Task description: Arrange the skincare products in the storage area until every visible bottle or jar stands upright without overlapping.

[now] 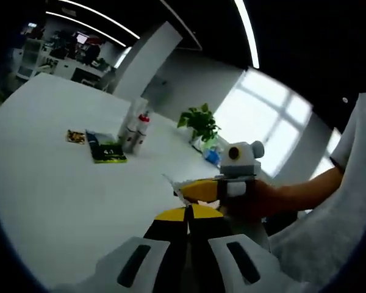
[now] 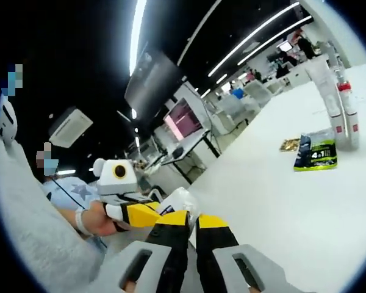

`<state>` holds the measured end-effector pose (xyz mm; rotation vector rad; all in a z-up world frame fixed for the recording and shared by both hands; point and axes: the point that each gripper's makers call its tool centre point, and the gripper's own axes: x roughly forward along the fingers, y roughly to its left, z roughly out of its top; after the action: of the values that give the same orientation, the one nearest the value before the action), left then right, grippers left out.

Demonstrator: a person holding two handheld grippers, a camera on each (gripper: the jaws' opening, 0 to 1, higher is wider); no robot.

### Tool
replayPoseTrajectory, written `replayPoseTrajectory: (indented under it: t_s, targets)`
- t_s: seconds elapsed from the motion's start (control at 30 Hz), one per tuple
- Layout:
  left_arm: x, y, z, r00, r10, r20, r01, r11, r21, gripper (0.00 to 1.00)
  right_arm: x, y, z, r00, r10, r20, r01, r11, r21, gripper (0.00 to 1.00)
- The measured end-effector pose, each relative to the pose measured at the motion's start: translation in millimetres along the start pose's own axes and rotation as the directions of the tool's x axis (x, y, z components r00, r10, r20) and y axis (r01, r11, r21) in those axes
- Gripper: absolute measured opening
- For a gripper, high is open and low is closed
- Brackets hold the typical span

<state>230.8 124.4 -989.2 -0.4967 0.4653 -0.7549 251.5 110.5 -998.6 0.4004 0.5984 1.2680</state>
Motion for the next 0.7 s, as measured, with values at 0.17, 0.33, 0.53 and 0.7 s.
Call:
replayPoseTrajectory:
  t_s: [0.17,0.33,0.53,0.7]
  targets:
    - [-2,3.6,2.8,1.0,0.014,0.017,-0.014,1.0,-0.002,0.0,1,0,5.8,0.999,0.0,0.035,-0.001,1.0,0.024,0.0]
    - [-7,7.2,9.5,0.998,0.024,0.054,-0.022,0.999,-0.029,0.0,-5,-3,8.4,0.997,0.014,0.075,-0.027,0.984,0.175,0.11]
    - [-10,9.3,16.9,0.995,0.028,0.097,-0.022,0.998,-0.059,0.0,-2,6,-5.6,0.996,0.077,0.04,-0.085,0.966,0.243,0.14]
    - [-10,8.5,17.9,0.994,0.026,0.105,-0.02,0.998,-0.061,0.0,4,18,-4.1,0.994,0.094,0.058,-0.105,0.967,0.234,0.11]
